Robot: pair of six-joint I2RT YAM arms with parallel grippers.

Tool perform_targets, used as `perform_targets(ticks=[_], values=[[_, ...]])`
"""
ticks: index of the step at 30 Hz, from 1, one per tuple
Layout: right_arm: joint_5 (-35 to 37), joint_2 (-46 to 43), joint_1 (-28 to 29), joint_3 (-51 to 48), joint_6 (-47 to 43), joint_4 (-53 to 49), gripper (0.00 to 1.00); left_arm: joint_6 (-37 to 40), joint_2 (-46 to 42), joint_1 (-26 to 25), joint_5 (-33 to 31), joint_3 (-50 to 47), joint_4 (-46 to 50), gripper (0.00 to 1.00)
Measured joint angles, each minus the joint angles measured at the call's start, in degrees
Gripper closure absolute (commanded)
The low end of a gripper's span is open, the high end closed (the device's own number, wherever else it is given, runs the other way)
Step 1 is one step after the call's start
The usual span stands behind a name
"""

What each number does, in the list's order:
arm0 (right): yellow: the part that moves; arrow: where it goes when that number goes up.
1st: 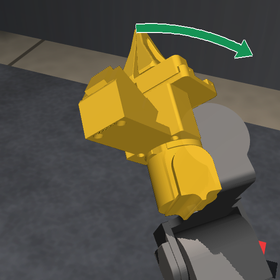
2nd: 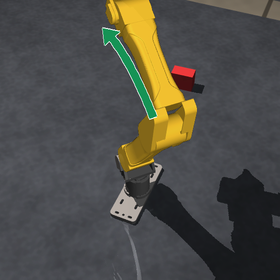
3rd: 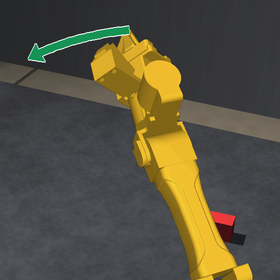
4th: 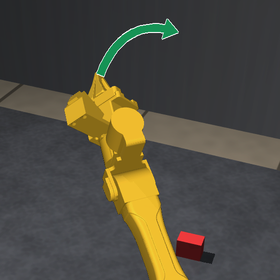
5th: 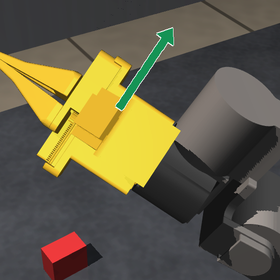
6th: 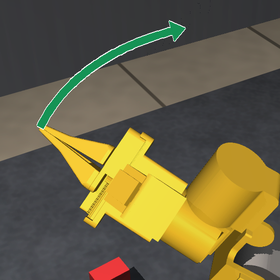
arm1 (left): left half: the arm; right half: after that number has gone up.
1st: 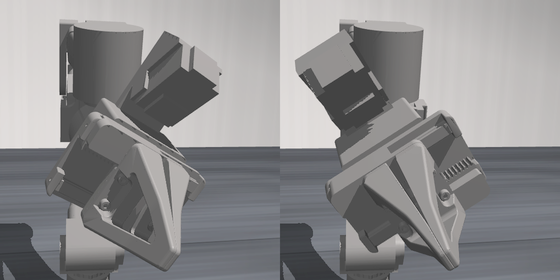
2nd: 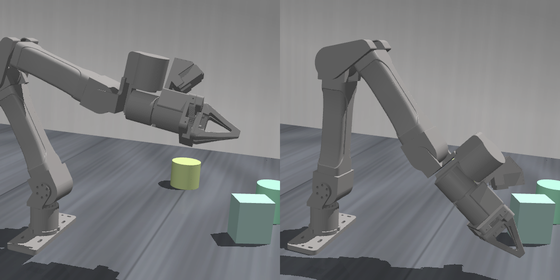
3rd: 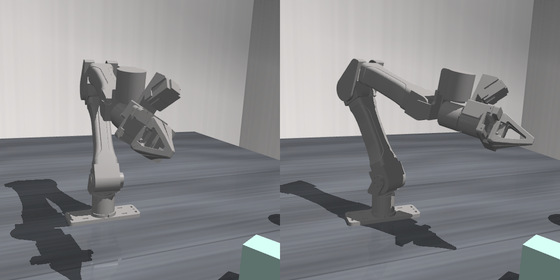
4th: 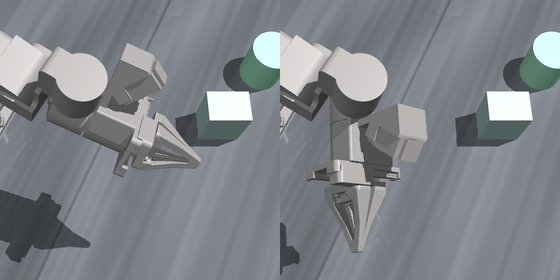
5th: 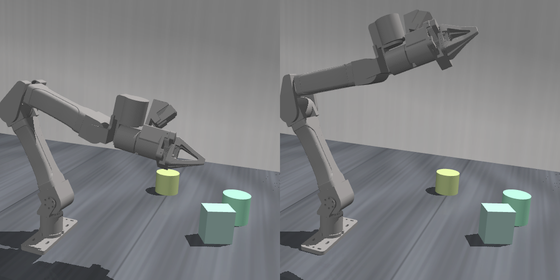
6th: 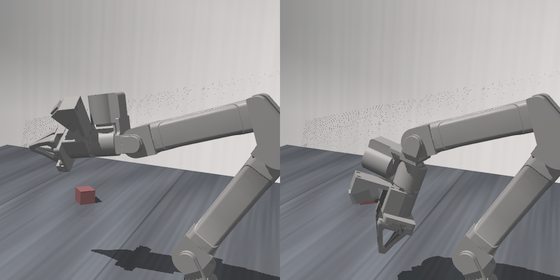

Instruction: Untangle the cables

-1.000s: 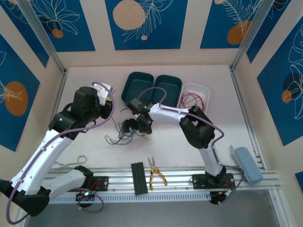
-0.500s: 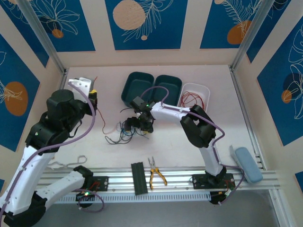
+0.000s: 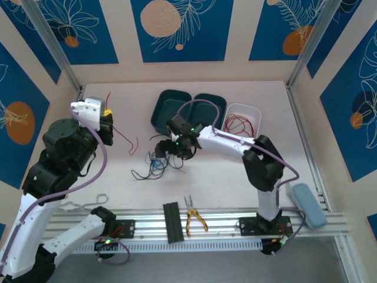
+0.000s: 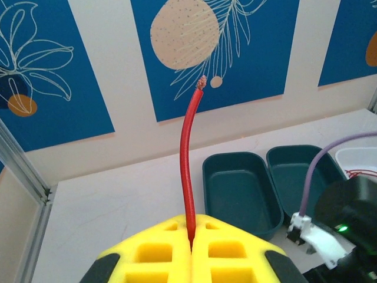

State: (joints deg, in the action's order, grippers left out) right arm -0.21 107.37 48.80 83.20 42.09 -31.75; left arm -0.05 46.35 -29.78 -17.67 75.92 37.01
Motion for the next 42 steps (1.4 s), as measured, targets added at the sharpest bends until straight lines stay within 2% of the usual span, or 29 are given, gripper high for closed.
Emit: perform_targets(ticks=[5,11,15,23,29,34,39,42], values=[[1.7,-9.0,2.6,-5.0,-5.2,6.2,0.08,-1.3,1.7,0.0,2.6,-0.7,-0.2,1.0],[3.6,-16.1,8.8,-11.5,-13.6,14.8,0.14,-3.6,4.7,0.0,6.7,-0.7,-0.2,1.0],[4.9,-17.4,11.3,-13.9,-17.0,19.7,0.17,-5.6,5.7,0.0,9.7,-0.7,-0.2,1.0],[8.0,-17.0,10.5,-14.4,-19.5,27.5,0.27,-8.5,5.7,0.0,14.8,-0.7,-1.0,1.0],[7.7,-15.1,9.2,-14.4,-19.9,30.9,0.4,-9.9,5.7,0.0,16.2,-0.7,-1.0,1.0],[7.7,-14.8,9.0,-14.5,-19.5,31.5,0.57,-10.2,5.7,0.0,16.2,-0.5,-1.0,1.0],[7.7,-15.6,8.9,-16.6,-19.1,32.7,0.63,-10.2,6.2,0.0,15.7,-0.1,-1.0,1.0],[7.7,-16.4,8.8,-18.1,-18.6,32.7,0.73,-10.2,6.8,0.0,15.1,0.4,-0.9,1.0]])
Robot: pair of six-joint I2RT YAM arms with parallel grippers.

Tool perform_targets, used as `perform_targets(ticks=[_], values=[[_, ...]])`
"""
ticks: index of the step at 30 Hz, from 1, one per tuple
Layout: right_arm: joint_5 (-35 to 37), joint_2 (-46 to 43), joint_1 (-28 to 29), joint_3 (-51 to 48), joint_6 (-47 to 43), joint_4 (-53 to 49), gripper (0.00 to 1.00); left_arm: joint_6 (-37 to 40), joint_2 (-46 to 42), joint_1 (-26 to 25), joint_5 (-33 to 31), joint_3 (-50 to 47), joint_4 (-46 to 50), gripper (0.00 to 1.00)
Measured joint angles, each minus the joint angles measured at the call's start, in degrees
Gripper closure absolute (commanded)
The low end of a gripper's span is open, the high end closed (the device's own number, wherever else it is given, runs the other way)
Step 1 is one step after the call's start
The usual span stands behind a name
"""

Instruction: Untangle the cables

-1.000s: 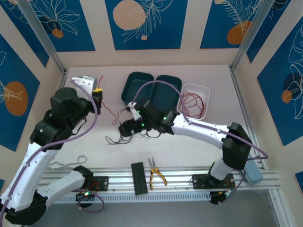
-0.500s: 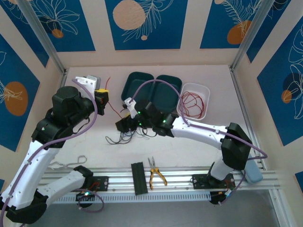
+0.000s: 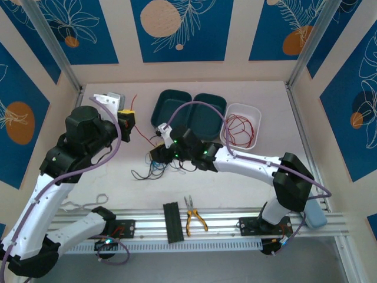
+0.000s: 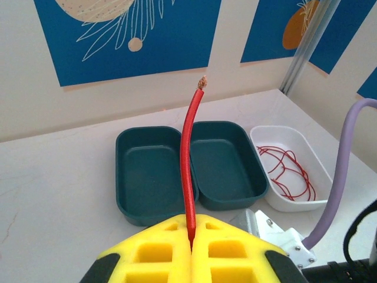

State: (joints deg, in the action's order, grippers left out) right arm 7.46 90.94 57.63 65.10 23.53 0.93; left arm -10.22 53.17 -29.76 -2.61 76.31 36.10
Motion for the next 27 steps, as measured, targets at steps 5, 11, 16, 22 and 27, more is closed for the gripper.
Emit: perform_targets(ticks=[5,11,16,22,27], values=[[-0.2,-2.2,-0.1,-1.2,1.0,-0.1,0.93,0.0,1.0,0.1,-0.9,0.2,0.0,1.0],[-0.4,-7.4,-0.7,-2.7,2.5,-0.3,0.98,0.0,2.1,1.1,-3.2,0.2,0.3,1.0],[-0.1,-11.6,-2.4,-3.0,4.7,-2.3,1.0,-0.5,2.6,1.6,-3.6,-1.5,0.2,0.96],[-0.2,-14.6,-5.4,-1.9,8.6,-6.2,1.0,-5.3,2.6,1.9,0.0,-10.3,-3.9,0.96],[-3.5,-16.4,-9.9,-0.7,13.2,-8.1,1.0,-15.0,5.8,1.6,9.4,-22.6,-15.5,0.87]])
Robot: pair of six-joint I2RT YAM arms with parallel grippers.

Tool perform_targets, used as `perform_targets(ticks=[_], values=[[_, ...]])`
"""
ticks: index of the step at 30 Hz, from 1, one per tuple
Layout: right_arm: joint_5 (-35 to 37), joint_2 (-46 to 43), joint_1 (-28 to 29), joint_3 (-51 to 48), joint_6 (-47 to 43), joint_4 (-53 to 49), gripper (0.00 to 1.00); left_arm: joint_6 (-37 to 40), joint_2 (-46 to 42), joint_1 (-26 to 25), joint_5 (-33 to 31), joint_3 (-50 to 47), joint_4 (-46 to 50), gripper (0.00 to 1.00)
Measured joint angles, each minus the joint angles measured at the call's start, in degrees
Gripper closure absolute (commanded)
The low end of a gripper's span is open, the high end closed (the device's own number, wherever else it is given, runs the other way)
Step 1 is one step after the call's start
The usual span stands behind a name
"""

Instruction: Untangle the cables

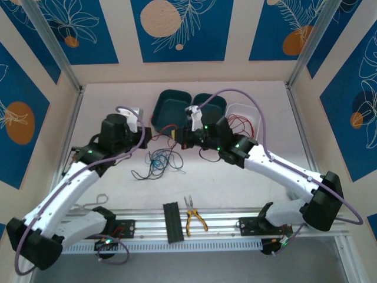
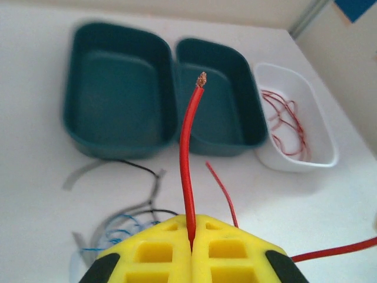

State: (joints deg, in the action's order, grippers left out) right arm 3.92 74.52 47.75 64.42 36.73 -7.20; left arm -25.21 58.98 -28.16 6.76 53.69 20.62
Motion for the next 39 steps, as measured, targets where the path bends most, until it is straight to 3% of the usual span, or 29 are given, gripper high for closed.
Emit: perform_targets(ticks=[3,5,9,17,27,39], values=[[-1.9,-0.5,-2.3,1.2,2.7,-1.9,1.0,-4.7,4.4,-1.6,3.7,-4.2,-5.9,0.65],[-2.1,-0.7,-3.3,2.4,4.0,-3.8,1.0,-6.2,6.6,-3.0,4.8,-4.8,-8.3,0.6],[-1.9,-1.8,-5.2,4.4,6.1,-8.0,1.0,-7.8,7.9,-4.4,5.2,-4.8,-12.2,0.34],[1.2,-5.9,-9.9,5.3,8.5,-15.5,1.0,-9.7,5.5,-4.4,-2.3,-7.4,-12.5,0.0],[4.7,-4.0,-15.7,10.7,7.1,-23.3,1.0,-12.5,-4.7,-3.9,-14.4,-14.2,-7.7,0.0],[8.8,8.2,-19.8,15.2,3.5,-24.0,1.0,-12.2,-8.7,-3.8,-17.5,-16.0,-3.6,0.0]])
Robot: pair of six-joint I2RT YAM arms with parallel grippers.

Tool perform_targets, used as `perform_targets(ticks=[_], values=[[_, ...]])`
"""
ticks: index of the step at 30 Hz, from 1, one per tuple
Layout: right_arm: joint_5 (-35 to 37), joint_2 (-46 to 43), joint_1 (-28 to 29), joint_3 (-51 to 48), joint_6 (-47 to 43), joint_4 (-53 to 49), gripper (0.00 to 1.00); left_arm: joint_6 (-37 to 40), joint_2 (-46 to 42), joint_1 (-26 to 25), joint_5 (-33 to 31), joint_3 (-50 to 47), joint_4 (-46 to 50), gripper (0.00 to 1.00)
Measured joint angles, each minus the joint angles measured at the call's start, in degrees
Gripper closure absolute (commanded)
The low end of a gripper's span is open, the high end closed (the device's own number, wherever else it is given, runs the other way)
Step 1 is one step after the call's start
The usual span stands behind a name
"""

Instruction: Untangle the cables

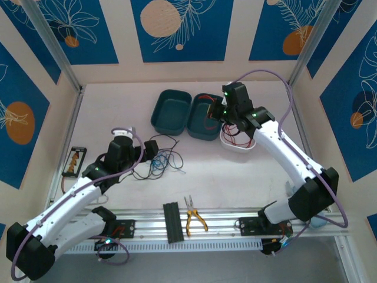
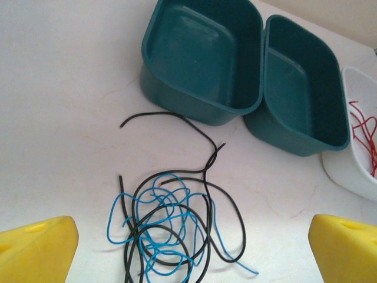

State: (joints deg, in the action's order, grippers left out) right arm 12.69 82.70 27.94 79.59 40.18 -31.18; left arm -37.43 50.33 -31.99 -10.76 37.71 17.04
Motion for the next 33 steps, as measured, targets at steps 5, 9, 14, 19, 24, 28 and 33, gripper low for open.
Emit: perform_targets(ticks=[5,9,14,19,24,28,33], values=[[1.8,4.8,-0.6,1.7,-0.9,0.5,1.0,0.0,-0.9,0.0,-0.3,-0.7,1.5,0.0],[2.8,8.1,-1.1,2.0,-1.0,0.9,1.0,0.0,-1.9,0.0,-0.9,-1.4,2.1,0.0],[3.9,11.7,-2.2,2.0,-1.1,1.7,1.0,0.0,-2.3,0.1,-1.1,-1.8,2.4,0.0],[4.0,15.5,-3.0,2.1,-1.1,2.0,1.0,0.0,-2.3,0.1,-1.4,-2.0,2.6,0.0],[3.6,20.5,-3.1,3.8,-1.1,1.5,1.0,0.0,-2.3,0.1,-1.4,-2.1,3.3,0.0],[3.1,24.2,-3.1,6.2,-1.1,0.4,1.0,0.0,-2.3,0.1,-1.4,-2.3,3.6,0.0],[2.3,27.4,-3.1,8.1,-1.1,-1.4,1.0,0.0,-2.3,0.2,-1.4,-2.6,3.8,0.0]])
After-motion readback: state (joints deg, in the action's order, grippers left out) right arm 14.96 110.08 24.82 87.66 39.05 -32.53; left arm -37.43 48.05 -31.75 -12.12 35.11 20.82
